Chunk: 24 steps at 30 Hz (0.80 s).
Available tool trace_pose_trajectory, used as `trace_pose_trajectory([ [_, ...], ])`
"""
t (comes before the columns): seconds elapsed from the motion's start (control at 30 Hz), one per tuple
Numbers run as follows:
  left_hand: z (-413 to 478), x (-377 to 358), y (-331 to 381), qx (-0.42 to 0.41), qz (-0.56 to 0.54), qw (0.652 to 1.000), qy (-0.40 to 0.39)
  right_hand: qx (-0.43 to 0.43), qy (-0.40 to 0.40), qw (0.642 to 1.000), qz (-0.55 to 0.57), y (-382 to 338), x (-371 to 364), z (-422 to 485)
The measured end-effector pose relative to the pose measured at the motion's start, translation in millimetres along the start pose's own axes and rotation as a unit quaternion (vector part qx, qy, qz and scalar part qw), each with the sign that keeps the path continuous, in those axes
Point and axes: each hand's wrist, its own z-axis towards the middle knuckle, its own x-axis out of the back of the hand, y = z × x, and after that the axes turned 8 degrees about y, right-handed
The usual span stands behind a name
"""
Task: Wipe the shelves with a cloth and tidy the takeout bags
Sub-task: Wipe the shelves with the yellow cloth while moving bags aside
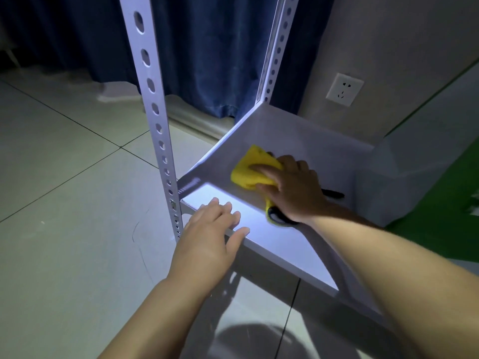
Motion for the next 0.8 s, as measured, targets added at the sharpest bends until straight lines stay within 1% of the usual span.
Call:
trace_pose_trajectory([
  [0.1, -1.1, 0.2, 0.3, -0.016, 0.016, 1.0, 0.002, -0.133, -0.014, 0.99, -0.046, 13.2, 5.5, 15.0],
  [0.17, -1.8, 0.3, 1.8, -0.026, 0.027, 0.999, 0.002, -0.173, 0.008, 0.984, -0.049, -2.1, 1.3, 11.1],
  [0.23, -3.4, 1.3, 4.8, -0.035, 0.034, 0.999, -0.002, -0.152, 0.038, 0.987, -0.04, -20.9, -2.6, -7.1],
  [0.27, -4.7, 2.1, 6.5, -0.037, 0.039, 0.999, -0.002, -0.121, 0.044, 0.991, -0.033, -24.9, -2.4, -18.1],
  [0.33, -7.6, 3.4, 8.9, -0.036, 0.044, 0.998, 0.003, -0.056, 0.016, 0.998, -0.003, -18.9, 3.5, -33.2],
  [0.37, -9.0, 3.7, 9.5, -0.033, 0.044, 0.998, 0.009, -0.048, -0.007, 0.999, 0.017, -12.2, 8.2, -35.0],
  [0.43, -11.6, 4.4, 10.4, -0.029, 0.044, 0.998, 0.016, -0.07, -0.023, 0.997, 0.026, -2.7, 12.5, -34.1],
  [0.53, -14.9, 6.1, 12.8, -0.042, 0.057, 0.997, 0.015, -0.149, 0.013, 0.988, -0.04, -12.4, 6.8, -31.1],
  [0.6, -18.1, 8.1, 15.5, -0.053, 0.073, 0.996, 0.009, -0.183, 0.001, 0.981, -0.062, -23.7, 5.4, -31.1],
  [0.67, -21.7, 10.8, 17.9, -0.051, 0.091, 0.995, -0.006, -0.179, -0.025, 0.982, -0.051, -29.6, 8.6, -36.9],
  [0.8, -33.5, 21.5, 25.2, -0.031, 0.124, 0.991, -0.039, -0.107, -0.023, 0.994, -0.017, -35.1, 19.9, -72.2],
])
